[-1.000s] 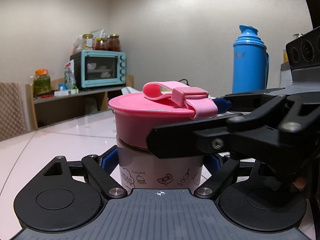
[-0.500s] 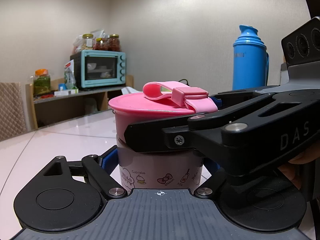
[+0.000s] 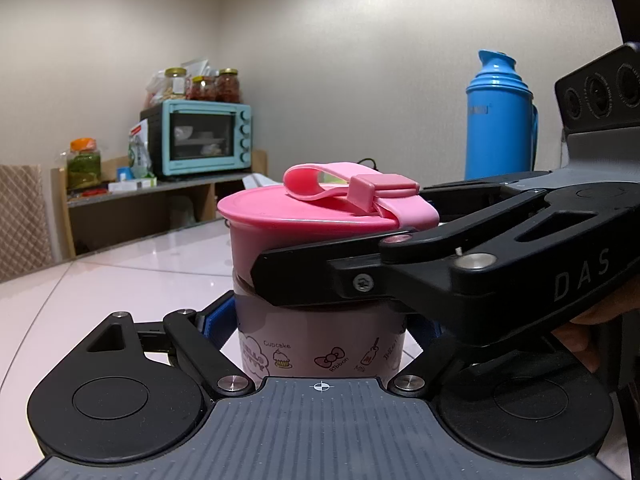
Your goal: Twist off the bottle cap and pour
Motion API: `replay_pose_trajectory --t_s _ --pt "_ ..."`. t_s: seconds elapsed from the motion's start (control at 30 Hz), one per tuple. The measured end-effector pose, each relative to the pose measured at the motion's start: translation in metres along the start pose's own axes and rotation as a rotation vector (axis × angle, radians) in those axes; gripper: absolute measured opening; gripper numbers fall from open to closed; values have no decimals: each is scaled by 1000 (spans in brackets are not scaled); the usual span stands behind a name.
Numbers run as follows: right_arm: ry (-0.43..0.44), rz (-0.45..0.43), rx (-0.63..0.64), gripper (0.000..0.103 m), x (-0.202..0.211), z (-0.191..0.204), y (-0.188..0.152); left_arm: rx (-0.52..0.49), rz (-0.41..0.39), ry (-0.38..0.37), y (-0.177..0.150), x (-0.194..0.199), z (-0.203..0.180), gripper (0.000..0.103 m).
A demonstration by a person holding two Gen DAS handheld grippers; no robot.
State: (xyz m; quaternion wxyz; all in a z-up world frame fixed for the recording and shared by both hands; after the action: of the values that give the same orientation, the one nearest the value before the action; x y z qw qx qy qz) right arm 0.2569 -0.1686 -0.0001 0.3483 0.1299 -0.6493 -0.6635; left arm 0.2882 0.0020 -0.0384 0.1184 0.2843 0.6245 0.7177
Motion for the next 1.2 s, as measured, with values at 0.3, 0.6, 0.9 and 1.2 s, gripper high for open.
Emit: replay_pose_trajectory --t_s 0.3,0.6,0.9,1.2 --pt "194 11 72 85 5 -23 0 0 0 0 0 -1 0 89" --pt "398 29 108 85 5 -46 4 0 0 0 0 -1 0 89" --pt "567 40 170 85 5 -64 11 0 0 0 0 -1 -1 89" --pt "557 47 166 89 7 -64 14 0 0 0 0 -2 -1 89"
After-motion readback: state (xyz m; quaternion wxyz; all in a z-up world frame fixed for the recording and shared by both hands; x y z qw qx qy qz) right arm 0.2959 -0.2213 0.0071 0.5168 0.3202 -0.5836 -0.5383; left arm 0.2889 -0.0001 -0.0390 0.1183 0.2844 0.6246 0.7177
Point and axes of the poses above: each gripper's, at about its wrist camera, not at the fingertips, and x roughly against the way its jaws point, z to its left, y to its top, the point moved 2 cm from there along -x, roughly the way its jaws point, and after that the axes turned 14 degrees about y, right-handed, at the moved point
